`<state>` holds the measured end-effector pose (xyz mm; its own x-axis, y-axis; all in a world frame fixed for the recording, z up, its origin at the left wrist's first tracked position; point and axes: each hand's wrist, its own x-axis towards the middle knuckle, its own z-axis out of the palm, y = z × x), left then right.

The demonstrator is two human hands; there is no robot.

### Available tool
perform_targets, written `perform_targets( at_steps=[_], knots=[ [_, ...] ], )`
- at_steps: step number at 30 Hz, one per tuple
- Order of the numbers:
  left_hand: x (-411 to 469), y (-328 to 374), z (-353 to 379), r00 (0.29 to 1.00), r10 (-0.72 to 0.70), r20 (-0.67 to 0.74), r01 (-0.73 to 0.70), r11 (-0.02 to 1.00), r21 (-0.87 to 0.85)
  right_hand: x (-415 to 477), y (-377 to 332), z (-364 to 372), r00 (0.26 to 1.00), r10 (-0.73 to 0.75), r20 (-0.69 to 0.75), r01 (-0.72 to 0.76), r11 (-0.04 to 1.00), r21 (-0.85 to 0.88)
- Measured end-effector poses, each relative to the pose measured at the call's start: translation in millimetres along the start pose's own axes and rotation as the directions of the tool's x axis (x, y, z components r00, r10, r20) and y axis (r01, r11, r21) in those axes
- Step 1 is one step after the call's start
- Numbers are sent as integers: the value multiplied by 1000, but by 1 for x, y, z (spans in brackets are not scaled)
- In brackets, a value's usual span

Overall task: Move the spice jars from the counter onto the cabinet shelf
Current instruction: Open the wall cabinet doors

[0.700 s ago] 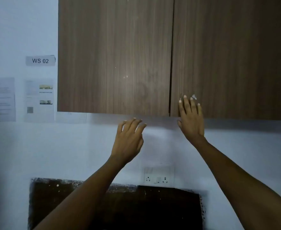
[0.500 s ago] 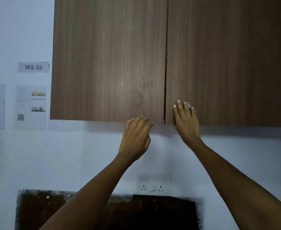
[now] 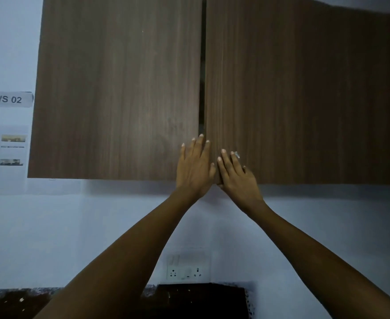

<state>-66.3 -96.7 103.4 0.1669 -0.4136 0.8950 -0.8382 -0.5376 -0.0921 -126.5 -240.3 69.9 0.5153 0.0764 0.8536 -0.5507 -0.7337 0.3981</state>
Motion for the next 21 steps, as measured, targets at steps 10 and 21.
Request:
perform_targets(
  at_steps=[10,21],
  knots=[
    [-6,47,-14,984,-176,20,169,904,-393,-27,26,-44,987,-78,-138,67,994,-81],
    [-20,73,-57,993,-115,2,100,857,-505,-62,24,-81,986,108,-129,-106,994,16]
  ],
)
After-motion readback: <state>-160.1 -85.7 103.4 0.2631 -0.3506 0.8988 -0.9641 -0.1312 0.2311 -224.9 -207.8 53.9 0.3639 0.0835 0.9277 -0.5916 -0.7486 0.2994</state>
